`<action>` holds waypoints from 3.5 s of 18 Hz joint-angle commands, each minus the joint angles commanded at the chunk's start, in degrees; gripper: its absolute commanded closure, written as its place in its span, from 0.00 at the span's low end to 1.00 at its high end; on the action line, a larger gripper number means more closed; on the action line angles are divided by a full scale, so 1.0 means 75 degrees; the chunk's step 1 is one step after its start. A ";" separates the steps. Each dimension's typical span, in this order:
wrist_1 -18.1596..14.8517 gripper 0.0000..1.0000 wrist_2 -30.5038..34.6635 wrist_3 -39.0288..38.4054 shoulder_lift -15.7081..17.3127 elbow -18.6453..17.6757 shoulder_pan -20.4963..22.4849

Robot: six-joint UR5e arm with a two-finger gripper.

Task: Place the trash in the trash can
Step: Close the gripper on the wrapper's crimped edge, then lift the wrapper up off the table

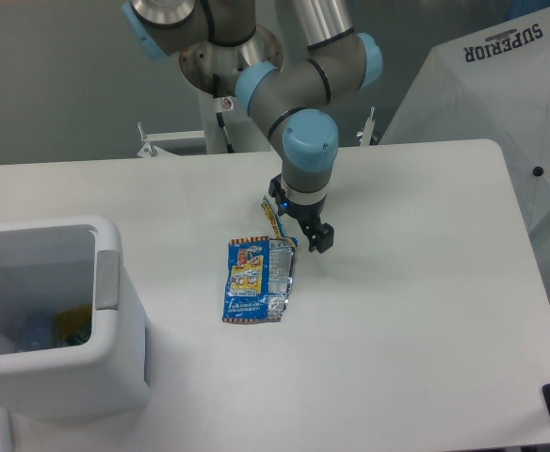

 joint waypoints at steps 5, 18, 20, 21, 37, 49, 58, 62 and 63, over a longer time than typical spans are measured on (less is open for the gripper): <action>-0.0012 0.01 0.0023 -0.0410 -0.0352 0.0223 -0.0188; -0.0023 0.13 0.0047 -0.0363 -0.0352 0.0106 -0.0223; -0.0023 0.14 0.0175 -0.0363 -0.0364 0.0106 -0.0223; -0.0023 0.16 0.0187 -0.0363 -0.0352 0.0117 -0.0223; -0.0058 1.00 0.0199 -0.0434 -0.0270 0.0059 -0.0199; -0.0269 1.00 -0.0081 -0.0667 0.0725 0.0199 0.0163; -0.0234 1.00 -0.1826 -0.3406 0.1206 0.1732 0.0621; -0.0234 1.00 -0.2728 -0.4848 0.1264 0.2542 0.0715; -0.0234 1.00 -0.2986 -0.5165 0.1358 0.2659 0.0715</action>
